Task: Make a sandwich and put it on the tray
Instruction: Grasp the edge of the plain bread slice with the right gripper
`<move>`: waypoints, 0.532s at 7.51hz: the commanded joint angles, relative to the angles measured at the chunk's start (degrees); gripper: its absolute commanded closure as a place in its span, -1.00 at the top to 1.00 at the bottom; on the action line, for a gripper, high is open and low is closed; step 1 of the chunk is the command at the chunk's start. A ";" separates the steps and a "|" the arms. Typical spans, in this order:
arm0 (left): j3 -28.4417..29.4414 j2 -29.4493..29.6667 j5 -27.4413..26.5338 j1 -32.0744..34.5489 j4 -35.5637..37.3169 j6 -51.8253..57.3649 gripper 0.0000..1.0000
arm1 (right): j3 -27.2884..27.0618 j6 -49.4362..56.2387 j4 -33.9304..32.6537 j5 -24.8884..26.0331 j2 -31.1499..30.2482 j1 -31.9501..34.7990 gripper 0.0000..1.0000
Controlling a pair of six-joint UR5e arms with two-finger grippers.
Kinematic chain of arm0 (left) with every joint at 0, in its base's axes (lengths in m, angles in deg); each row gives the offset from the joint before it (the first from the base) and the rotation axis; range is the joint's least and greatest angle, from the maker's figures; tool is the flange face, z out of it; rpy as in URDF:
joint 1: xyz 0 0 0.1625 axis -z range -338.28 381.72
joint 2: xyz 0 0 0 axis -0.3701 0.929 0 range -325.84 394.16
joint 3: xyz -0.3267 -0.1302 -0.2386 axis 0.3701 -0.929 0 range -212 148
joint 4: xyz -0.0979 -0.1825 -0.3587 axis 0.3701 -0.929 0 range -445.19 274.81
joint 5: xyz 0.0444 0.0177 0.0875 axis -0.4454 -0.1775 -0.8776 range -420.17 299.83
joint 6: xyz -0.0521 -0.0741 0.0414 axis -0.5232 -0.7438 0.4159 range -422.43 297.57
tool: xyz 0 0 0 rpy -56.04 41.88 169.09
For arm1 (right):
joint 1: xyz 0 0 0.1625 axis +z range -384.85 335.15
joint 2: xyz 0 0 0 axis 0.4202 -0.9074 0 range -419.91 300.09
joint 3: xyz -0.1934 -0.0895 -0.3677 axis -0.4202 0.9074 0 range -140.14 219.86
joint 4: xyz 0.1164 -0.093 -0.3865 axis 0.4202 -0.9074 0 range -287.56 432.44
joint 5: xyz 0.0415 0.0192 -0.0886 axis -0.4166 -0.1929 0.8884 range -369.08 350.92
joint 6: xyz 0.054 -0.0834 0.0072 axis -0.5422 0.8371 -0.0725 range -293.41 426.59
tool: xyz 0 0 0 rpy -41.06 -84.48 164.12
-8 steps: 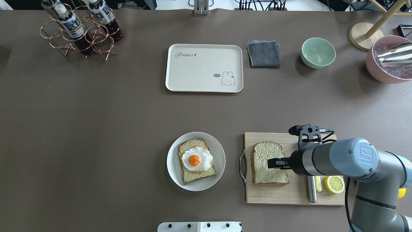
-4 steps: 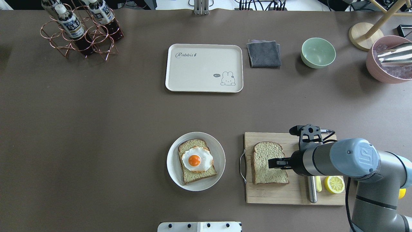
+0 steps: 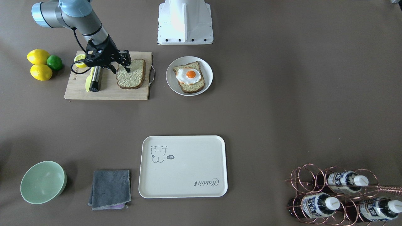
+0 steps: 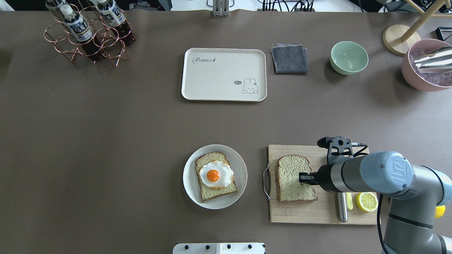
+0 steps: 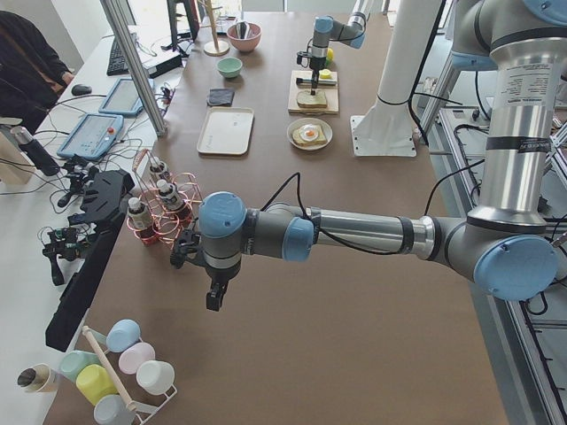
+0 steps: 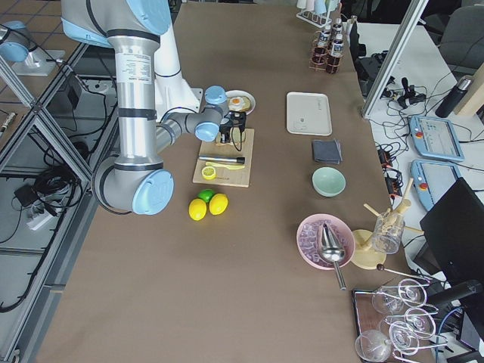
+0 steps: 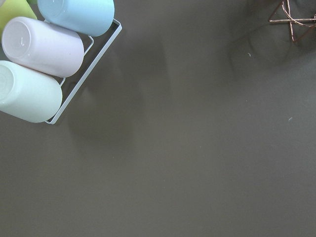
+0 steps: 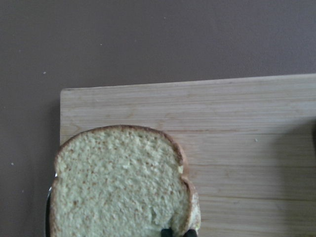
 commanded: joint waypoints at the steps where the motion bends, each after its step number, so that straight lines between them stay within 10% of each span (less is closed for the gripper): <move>1: 0.45 0.37 -0.06 0.00 0.02 0.00 0.96 | -2.59 -0.03 0.08 -2.29 0.12 2.97 -1.00; 4: 2.82 2.04 0.03 0.00 -0.06 0.00 0.96 | -2.96 -0.11 2.88 -6.87 2.65 5.88 -1.00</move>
